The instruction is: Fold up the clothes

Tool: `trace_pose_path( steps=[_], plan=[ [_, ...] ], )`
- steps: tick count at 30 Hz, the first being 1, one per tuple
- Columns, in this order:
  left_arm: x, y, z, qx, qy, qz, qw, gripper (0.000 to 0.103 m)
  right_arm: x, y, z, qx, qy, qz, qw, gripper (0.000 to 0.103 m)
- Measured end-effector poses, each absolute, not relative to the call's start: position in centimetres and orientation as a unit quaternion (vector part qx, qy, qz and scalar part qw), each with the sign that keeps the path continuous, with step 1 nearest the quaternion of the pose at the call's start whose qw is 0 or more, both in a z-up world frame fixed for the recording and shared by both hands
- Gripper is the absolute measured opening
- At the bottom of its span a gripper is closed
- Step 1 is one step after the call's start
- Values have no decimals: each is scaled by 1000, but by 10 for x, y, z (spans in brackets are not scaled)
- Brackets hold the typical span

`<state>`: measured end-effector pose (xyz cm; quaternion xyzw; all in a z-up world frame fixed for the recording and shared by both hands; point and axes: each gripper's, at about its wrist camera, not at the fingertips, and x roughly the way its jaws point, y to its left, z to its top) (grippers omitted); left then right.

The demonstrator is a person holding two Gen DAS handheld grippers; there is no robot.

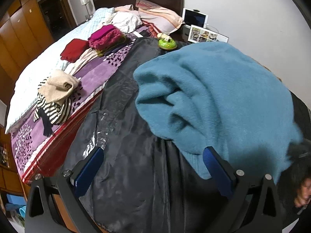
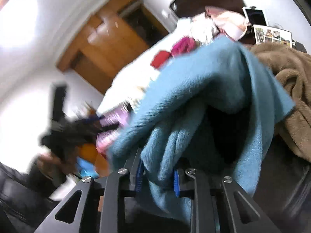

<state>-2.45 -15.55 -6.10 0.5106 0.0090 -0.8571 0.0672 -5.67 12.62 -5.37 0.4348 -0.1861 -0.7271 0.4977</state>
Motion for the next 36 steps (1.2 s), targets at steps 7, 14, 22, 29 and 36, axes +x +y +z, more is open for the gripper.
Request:
trace_pose_path(
  steps=[7,14,22,29,36],
  plan=[
    [-23,-133,-43,492,8,-869,50,102,-34,230,11,308,-364,-670,569,16],
    [-12,-101,-32,481,-5,-876,31,102,3,262,-3,347,-272,-724,530,16],
    [11,-90,-34,483,-12,-873,59,102,-18,266,-39,403,-212,-766,454,28],
    [19,-118,-36,484,2,-871,86,102,-47,238,-74,425,-213,-767,431,83],
    [-13,-136,-27,473,-19,-878,75,102,-73,227,-111,469,-271,-738,402,26]
  ],
)
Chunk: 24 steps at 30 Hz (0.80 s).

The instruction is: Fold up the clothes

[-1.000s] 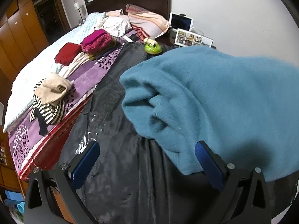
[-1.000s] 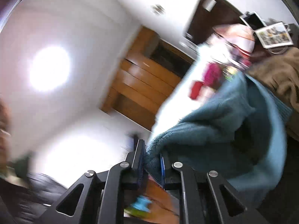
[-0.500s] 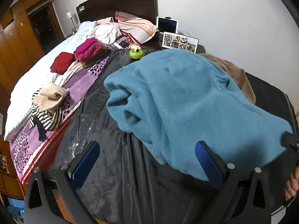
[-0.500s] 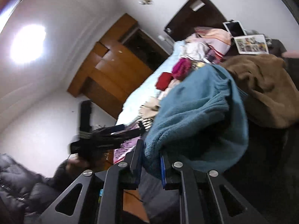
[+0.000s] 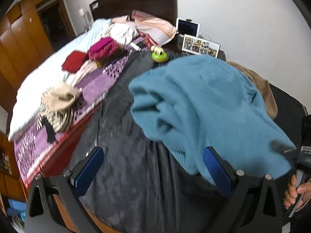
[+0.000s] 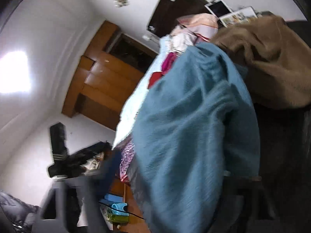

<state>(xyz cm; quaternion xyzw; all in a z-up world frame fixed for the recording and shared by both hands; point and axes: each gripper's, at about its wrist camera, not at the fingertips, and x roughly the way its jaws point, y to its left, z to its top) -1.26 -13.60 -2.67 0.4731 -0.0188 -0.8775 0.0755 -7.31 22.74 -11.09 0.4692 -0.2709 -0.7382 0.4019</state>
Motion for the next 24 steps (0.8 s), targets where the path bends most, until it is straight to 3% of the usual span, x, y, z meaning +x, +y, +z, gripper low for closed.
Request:
trace_pose_path(
  steps=[3,6,8,13,16,24],
  plan=[
    [-43,-136,-20,462,-48,-884,57,102,-69,219,-117,488,-230,-758,367,12],
    [-82,-130,-15,449,-79,-890,30,102,-54,222,-104,476,-188,-792,335,8],
    [-105,-122,-13,440,-97,-893,12,102,-43,225,-91,464,-149,-822,295,7],
    [-161,-83,-16,425,-133,-895,-35,102,-5,213,-39,376,87,-918,88,6],
    [-176,-60,-19,420,-134,-894,-77,102,10,210,-14,318,165,-934,-11,6],
    [-166,3,-37,416,-151,-873,-203,102,45,224,48,216,241,-931,-171,6]
  ],
)
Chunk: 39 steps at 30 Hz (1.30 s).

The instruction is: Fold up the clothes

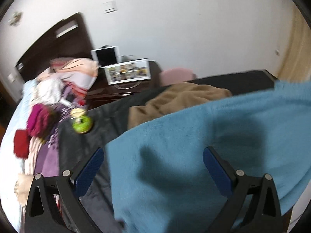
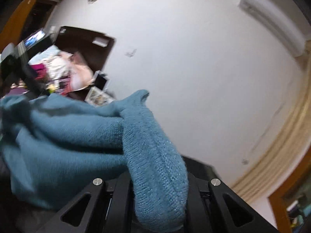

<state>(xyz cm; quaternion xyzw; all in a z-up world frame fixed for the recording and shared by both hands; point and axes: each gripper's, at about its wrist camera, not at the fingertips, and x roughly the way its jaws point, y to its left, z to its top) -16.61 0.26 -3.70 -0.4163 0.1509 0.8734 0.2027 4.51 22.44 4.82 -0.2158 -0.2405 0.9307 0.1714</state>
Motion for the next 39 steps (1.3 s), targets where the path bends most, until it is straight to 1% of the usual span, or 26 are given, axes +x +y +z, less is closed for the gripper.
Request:
trace_pose_path(
  steps=[2,5,9,15,17,22,23,25,26,27,28,29,30,31,32,39],
  plan=[
    [-160,15,-37,-415,148,870,223,102,53,229,62,-201,-245,927,201,6],
    [-155,33,-36,-409,151,861,263,102,61,242,73,-194,-237,926,221,6],
    [-157,64,-38,-407,160,836,331,102,66,252,68,-200,-227,926,226,6],
    [-166,104,-56,-413,182,801,393,102,75,255,64,-202,-235,923,226,6],
    [-170,114,-63,-419,184,794,400,102,79,255,64,-204,-232,924,227,6],
    [-180,131,-78,-456,160,756,441,102,88,255,64,-211,-219,924,230,6],
    [-182,133,-80,-468,148,743,455,101,89,255,64,-211,-219,924,231,6],
    [-182,135,-83,-483,135,727,469,94,90,256,63,-213,-218,924,232,6],
    [-182,135,-84,-486,135,723,471,84,90,257,63,-213,-217,924,232,6],
    [-180,136,-85,-488,141,721,471,65,90,259,63,-214,-217,924,233,6],
    [-179,136,-87,-490,148,719,469,54,89,260,62,-214,-214,924,233,6],
    [-177,136,-88,-492,153,718,469,37,89,262,62,-215,-208,926,232,6],
    [-174,135,-88,-493,158,716,469,24,88,265,63,-215,-201,927,231,6],
    [-172,134,-89,-494,163,714,469,18,87,268,63,-215,-195,929,230,6],
    [-168,132,-88,-492,168,711,473,14,86,271,63,-214,-190,930,229,6],
    [-139,133,-89,-485,207,692,492,14,85,280,65,-204,-171,938,220,6]
  ],
)
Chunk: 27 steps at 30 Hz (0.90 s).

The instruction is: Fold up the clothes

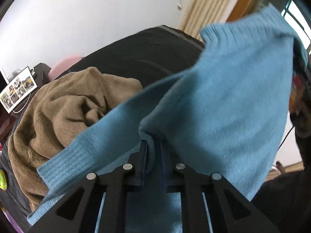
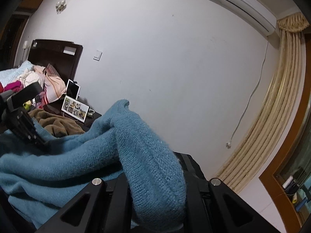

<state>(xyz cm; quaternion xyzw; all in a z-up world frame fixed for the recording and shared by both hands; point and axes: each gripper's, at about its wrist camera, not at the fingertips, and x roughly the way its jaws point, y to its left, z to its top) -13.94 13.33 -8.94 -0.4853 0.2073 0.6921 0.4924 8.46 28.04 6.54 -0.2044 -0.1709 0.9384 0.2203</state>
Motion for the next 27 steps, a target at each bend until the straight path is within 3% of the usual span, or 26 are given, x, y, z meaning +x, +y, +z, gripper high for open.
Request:
trace_pose_path(
  steps=[9,10,11,14,20,27],
  plan=[
    [-142,163,-117,-506,227,677,484,19,93,280,73,-192,-182,941,209,6],
    [-140,165,-118,-505,233,681,476,17,94,281,73,-193,-182,941,209,6],
    [-138,168,-118,-504,239,686,467,8,95,282,73,-194,-182,941,211,6],
    [-132,167,-112,-499,233,704,449,5,99,290,75,-194,-175,940,218,6],
    [-112,141,-61,-467,153,763,419,5,115,313,84,-180,-141,945,235,6],
    [-70,111,34,-366,47,851,374,5,139,342,104,-142,-87,956,240,6]
  ],
)
